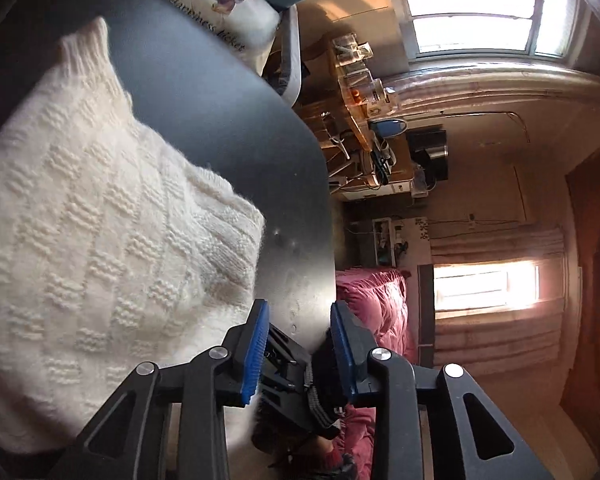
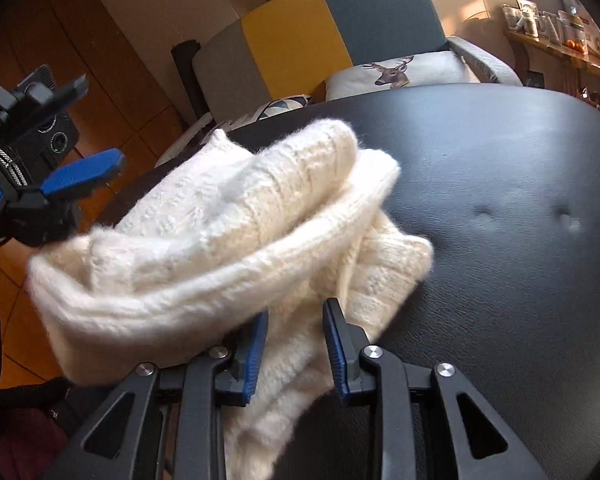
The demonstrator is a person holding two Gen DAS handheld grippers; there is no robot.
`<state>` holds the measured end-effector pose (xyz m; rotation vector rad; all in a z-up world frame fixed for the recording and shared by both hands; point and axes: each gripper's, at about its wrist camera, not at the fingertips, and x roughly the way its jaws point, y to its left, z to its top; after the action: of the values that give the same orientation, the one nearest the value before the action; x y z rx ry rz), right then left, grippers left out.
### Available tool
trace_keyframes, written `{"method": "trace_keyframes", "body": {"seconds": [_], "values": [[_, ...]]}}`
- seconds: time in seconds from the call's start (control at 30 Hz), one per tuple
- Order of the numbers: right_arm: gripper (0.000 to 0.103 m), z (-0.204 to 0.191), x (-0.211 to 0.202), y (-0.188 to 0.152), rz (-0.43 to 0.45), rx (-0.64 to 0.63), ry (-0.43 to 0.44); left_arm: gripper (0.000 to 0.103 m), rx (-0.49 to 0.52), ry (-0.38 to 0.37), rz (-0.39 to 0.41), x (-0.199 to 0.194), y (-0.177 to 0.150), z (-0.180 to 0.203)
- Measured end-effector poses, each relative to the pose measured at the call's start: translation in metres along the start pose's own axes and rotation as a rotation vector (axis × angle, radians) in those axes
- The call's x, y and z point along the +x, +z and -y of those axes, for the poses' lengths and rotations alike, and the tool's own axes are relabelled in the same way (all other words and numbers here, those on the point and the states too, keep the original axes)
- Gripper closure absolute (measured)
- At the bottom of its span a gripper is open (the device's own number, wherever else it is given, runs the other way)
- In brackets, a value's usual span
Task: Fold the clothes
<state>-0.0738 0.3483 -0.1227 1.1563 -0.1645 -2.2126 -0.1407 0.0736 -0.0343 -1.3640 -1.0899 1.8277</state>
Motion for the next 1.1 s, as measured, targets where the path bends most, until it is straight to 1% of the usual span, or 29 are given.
{"method": "trace_keyframes", "body": {"seconds": [0.03,0.13,0.2,0.3,0.37,0.4,0.47,0.53,0.63,0.67,0.73,0.77,0.8,0.87,0.9,0.93,0.97,1.0,1.07,1.1], "values": [[0.075,0.001,-0.007,-0.002,-0.003,-0.004,-0.017,0.071,0.017,0.009,0.019,-0.011,-0.001,-0.002],[0.075,-0.020,-0.030,0.006,0.000,-0.062,0.044,0.070,0.077,0.080,0.084,-0.050,-0.004,-0.018],[0.070,-0.034,-0.046,0.012,0.002,-0.102,0.088,0.070,0.130,0.143,0.122,-0.069,-0.008,-0.031],[0.067,-0.055,-0.069,0.021,0.005,-0.162,0.154,0.070,0.227,0.232,0.153,-0.087,-0.020,-0.051],[0.060,-0.070,-0.085,0.026,0.007,-0.203,0.198,0.070,0.255,0.276,0.165,-0.093,-0.027,-0.066],[0.057,-0.083,-0.083,0.029,-0.009,-0.234,0.211,0.070,0.265,0.290,0.168,-0.095,-0.031,-0.072],[0.057,-0.105,-0.070,0.039,-0.053,-0.294,0.231,0.070,0.288,0.303,0.168,-0.095,-0.035,-0.081],[0.057,-0.118,-0.047,0.050,-0.154,-0.337,0.252,0.070,0.339,0.324,0.174,-0.092,-0.040,-0.082],[0.056,-0.126,-0.013,0.053,-0.313,-0.378,0.234,0.070,0.436,0.330,0.172,-0.085,-0.046,-0.076],[0.056,-0.128,-0.002,0.054,-0.365,-0.385,0.231,0.070,0.474,0.325,0.167,-0.082,-0.047,-0.071],[0.056,-0.129,0.014,0.050,-0.472,-0.344,0.301,0.070,0.544,0.320,0.148,-0.071,-0.049,-0.063],[0.056,-0.129,0.018,0.045,-0.517,-0.344,0.308,0.070,0.578,0.311,0.128,-0.065,-0.050,-0.059],[0.056,-0.127,0.022,0.036,-0.561,-0.341,0.291,0.070,0.612,0.306,0.099,-0.057,-0.051,-0.056],[0.056,-0.116,0.031,0.014,-0.646,-0.316,0.258,0.070,0.692,0.344,0.042,-0.040,-0.057,-0.055],[0.056,-0.105,0.036,0.001,-0.678,-0.301,0.223,0.070,0.735,0.355,-0.001,-0.032,-0.061,-0.057],[0.057,-0.093,0.041,-0.010,-0.691,-0.270,0.187,0.070,0.771,0.362,-0.041,-0.025,-0.067,-0.061],[0.062,-0.080,0.041,-0.016,-0.660,-0.212,0.201,0.070,0.806,0.369,-0.083,-0.018,-0.072,-0.064],[0.063,-0.069,0.037,-0.019,-0.609,-0.140,0.241,0.070,0.848,0.385,-0.120,-0.012,-0.078,-0.067],[0.065,-0.052,0.028,-0.027,-0.521,-0.055,0.293,0.070,0.932,0.437,-0.149,-0.005,-0.089,-0.072],[0.065,-0.046,0.025,-0.032,-0.480,-0.024,0.314,0.070,0.939,0.432,-0.158,-0.005,-0.090,-0.073]]}}
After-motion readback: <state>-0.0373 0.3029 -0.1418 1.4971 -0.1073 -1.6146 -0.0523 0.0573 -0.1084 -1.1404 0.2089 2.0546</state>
